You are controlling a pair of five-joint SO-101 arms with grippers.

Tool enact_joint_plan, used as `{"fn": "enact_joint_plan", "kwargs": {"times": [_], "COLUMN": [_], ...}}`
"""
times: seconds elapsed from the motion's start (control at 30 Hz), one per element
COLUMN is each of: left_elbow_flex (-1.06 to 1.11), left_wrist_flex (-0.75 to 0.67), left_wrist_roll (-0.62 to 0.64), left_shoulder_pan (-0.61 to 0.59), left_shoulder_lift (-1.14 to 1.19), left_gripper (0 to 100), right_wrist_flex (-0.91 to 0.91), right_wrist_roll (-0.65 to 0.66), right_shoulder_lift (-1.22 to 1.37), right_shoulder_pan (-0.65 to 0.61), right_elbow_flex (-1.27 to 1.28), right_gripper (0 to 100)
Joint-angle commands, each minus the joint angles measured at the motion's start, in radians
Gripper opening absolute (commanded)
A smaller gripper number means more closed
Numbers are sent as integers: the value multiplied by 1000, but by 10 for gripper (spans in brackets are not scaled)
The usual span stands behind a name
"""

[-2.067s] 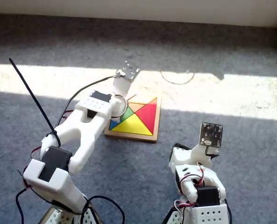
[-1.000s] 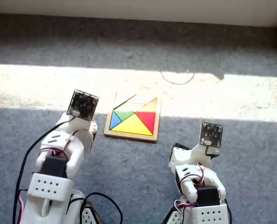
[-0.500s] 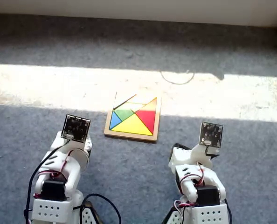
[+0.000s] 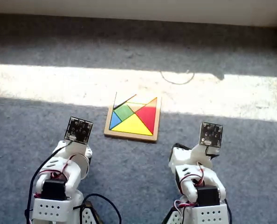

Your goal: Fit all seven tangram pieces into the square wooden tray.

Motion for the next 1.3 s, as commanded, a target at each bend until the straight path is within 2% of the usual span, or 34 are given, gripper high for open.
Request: {"fn": "enact_joint_plan", "kwargs": {"times": [0.0, 0.23, 1.27], "left_elbow_flex": [21, 21, 21], "left_wrist_flex": [69, 209, 209], "left_wrist_roll": [8, 8, 8], "left_shoulder_pan": [-15, -15, -13], "left_shoulder_lift": [-31, -31, -31], "left_gripper": [6, 6, 6], "right_wrist_flex": [8, 8, 8], "right_wrist_roll": [12, 12, 12], "right_shoulder_lift": [-10, -5, -5], "right_shoulder_pan": [7, 13, 13], "right_elbow_flex": [110, 110, 110], "right_gripper": [5, 5, 5]}}
